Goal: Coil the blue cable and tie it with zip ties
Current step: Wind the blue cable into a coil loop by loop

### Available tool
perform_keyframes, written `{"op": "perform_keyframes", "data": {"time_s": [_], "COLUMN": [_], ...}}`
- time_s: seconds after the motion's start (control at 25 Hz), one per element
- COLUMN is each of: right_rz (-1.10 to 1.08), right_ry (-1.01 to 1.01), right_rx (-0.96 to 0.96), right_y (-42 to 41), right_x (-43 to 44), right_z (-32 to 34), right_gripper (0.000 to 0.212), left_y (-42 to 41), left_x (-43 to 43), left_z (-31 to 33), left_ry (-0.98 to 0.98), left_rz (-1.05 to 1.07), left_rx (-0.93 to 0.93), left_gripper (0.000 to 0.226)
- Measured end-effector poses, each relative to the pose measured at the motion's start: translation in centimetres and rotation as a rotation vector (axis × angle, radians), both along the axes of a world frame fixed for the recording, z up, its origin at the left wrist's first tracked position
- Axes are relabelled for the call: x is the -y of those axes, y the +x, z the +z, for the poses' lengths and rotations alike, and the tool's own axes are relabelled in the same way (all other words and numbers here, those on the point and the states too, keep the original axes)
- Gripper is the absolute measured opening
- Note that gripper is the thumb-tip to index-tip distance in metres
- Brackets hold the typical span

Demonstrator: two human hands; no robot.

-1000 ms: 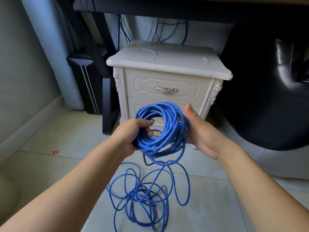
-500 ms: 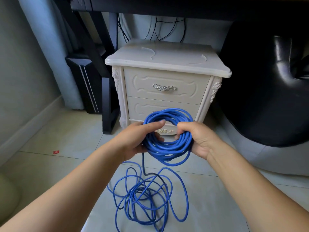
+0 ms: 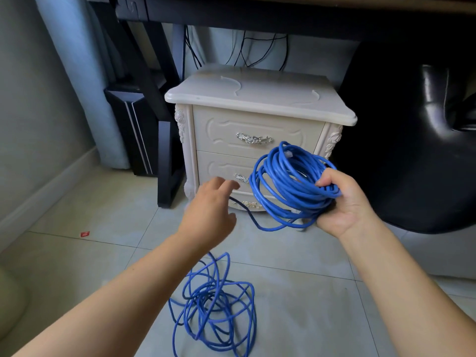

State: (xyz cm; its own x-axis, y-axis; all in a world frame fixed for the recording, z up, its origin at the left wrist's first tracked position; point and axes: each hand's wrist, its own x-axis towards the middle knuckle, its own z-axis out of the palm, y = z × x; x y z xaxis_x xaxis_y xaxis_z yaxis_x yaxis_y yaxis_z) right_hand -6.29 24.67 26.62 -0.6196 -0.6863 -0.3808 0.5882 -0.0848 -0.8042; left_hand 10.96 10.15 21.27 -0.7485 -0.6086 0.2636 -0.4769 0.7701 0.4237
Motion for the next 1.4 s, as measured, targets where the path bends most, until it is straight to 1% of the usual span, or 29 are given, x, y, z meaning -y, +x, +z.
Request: {"op": "perform_keyframes", "data": {"time_s": [0.04,0.08,0.12,0.16,0.2,0.24,0.28,0.32,0.36,0.4,0.44,0.52,0.6,0.68,0.72,0.76,0.8,0.96,1.0,1.04,1.08,1.12,1.2,1.28,1.32,1.36,1.4], "right_rz": [-0.007,0.003,0.019,0.034,0.030,0.018,0.001,-0.007,-0.012,-0.040,-0.091,-0.199,-0.226,-0.211,-0.206,-0.202,-0.196,-0.147,-0.126,-0.102,-0.071,-0.034,0.026,0.062,0.091,0.115,0.120], "right_ry": [0.014,0.033,0.035,0.018,-0.003,-0.008,0.013,0.061,0.111,0.138,0.157,0.217,0.257,0.253,0.241,0.226,0.214,0.179,0.178,0.174,0.153,0.108,0.009,-0.024,-0.030,-0.026,-0.010], "right_rx": [-0.017,-0.043,-0.056,-0.057,-0.060,-0.074,-0.100,-0.145,-0.193,-0.229,-0.278,-0.467,-0.633,-0.703,-0.723,-0.739,-0.759,-0.769,-0.765,-0.753,-0.725,-0.682,-0.576,-0.517,-0.497,-0.485,-0.483], "right_y": [-0.2,-0.4,-0.6,-0.6,-0.5,-0.3,0.0,0.3,0.5,0.7,0.6,0.4,0.6,1.0,1.2,1.6,2.0,3.5,3.9,4.2,4.6,4.9,5.5,5.8,5.9,5.9,5.9], "right_x": [-0.3,-0.7,-0.9,-1.1,-1.1,-1.1,-1.1,-1.0,-0.8,-0.7,-0.5,-0.2,-0.2,0.0,0.2,0.5,0.6,1.1,1.2,1.3,1.4,1.4,1.2,1.1,1.0,1.0,1.1], "right_z": [0.1,0.4,0.6,0.9,1.0,1.2,1.2,1.2,1.1,0.8,0.4,-0.2,-0.2,-0.3,-0.5,-0.5,-0.6,-1.7,-1.9,-2.1,-2.2,-2.1,-1.8,-1.3,-1.2,-1.3,-1.3], "right_gripper": [0.020,0.018,0.019,0.023,0.022,0.014,0.009,0.009,0.012,0.016,0.019,0.021,0.023,0.025,0.026,0.027,0.027,0.029,0.029,0.030,0.030,0.034,0.054,0.066,0.066,0.061,0.052], "left_y": [0.1,0.3,0.5,0.6,0.6,0.6,0.7,0.7,0.9,1.0,1.2,1.5,1.7,1.7,1.7,1.5,1.3,0.4,0.2,-0.1,-0.2,-0.4,-0.7,-0.8,-0.7,-0.5,-0.3], "left_x": [0.4,0.6,0.9,1.2,1.3,1.1,0.8,0.6,0.7,0.6,0.5,0.2,-0.2,-0.6,-0.8,-1.0,-1.1,-2.2,-2.5,-2.8,-2.9,-2.8,-2.7,-2.8,-2.8,-2.8,-2.7], "left_z": [0.4,0.9,1.3,1.7,2.1,2.6,3.2,3.6,3.9,4.2,4.5,4.7,5.0,5.1,5.1,4.9,4.6,3.2,3.0,2.9,2.9,2.7,2.8,2.9,3.0,3.0,3.2], "left_ry": [-0.071,-0.109,-0.066,0.086,0.370,0.730,1.040,1.260,1.387,1.443,1.448,1.414,1.433,1.503,1.499,1.445,1.336,0.636,0.493,0.394,0.316,0.265,0.203,0.176,0.164,0.152,0.144], "left_rz": [0.087,0.168,0.211,0.220,0.187,0.123,0.060,-0.008,-0.062,-0.108,-0.137,-0.169,-0.220,-0.269,-0.287,-0.301,-0.311,-0.300,-0.267,-0.224,-0.180,-0.147,-0.086,-0.047,-0.042,-0.053,-0.077], "left_rx": [0.100,0.204,0.259,0.249,0.163,0.011,-0.147,-0.271,-0.337,-0.358,-0.349,-0.294,-0.273,-0.306,-0.317,-0.322,-0.322,-0.332,-0.325,-0.325,-0.328,-0.341,-0.358,-0.346,-0.334,-0.318,-0.297], "left_gripper": [0.042,0.029,0.022,0.028,0.033,0.034,0.034,0.034,0.036,0.038,0.039,0.037,0.033,0.035,0.034,0.032,0.029,0.017,0.013,0.007,0.007,0.012,0.016,0.020,0.022,0.025,0.026]}}
